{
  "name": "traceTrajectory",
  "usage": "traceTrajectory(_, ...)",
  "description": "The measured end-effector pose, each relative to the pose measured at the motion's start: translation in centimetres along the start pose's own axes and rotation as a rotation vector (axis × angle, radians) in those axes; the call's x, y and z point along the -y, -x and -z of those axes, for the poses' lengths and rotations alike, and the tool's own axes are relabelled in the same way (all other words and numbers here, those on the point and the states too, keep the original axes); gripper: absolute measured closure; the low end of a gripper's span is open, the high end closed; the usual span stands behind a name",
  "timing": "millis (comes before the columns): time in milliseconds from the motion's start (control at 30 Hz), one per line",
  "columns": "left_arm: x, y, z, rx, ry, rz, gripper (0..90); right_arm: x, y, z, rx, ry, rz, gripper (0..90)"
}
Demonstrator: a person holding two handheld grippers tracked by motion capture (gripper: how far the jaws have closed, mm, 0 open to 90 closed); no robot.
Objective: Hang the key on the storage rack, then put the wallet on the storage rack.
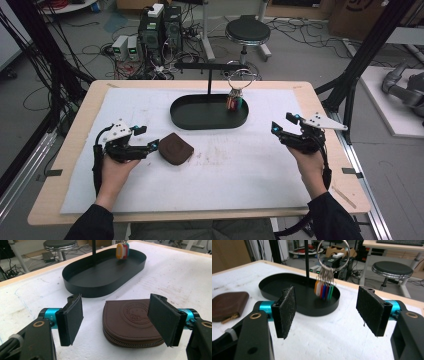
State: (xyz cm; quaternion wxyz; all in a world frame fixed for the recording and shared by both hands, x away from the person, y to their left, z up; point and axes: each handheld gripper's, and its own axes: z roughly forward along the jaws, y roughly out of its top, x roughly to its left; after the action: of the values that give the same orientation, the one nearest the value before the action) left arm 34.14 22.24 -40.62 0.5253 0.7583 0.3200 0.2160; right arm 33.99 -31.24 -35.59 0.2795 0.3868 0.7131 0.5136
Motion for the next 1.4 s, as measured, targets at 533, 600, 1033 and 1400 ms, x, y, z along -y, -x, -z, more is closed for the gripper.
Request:
traceTrajectory(533, -0.1, 0.0, 0.0, 0.011, 0.003, -0.004, 28.3, 3.0, 1.3, 0.2, -0.081, -0.026, -0.015, 30.8)
traceTrajectory(600, -0.1, 0.0, -0.1, 0.012, 0.0, -0.008, 28.3, 3.3, 1.3, 0.0, -0.085, -0.035, -0.014, 30.7)
traceTrajectory(1033, 0.1, -0.2, 0.1, -0.001, -0.003, -0.003, 28.3, 4.0, 1.4, -1.0, -0.104, -0.088, -0.024, 27.4)
traceTrajectory(1400, 0.0, 0.0, -0.2, 0.013, -0.006, 0.001, 28.3, 4.1, 1.5, -0.9, -0.092, -0.09, -0.027, 26.4)
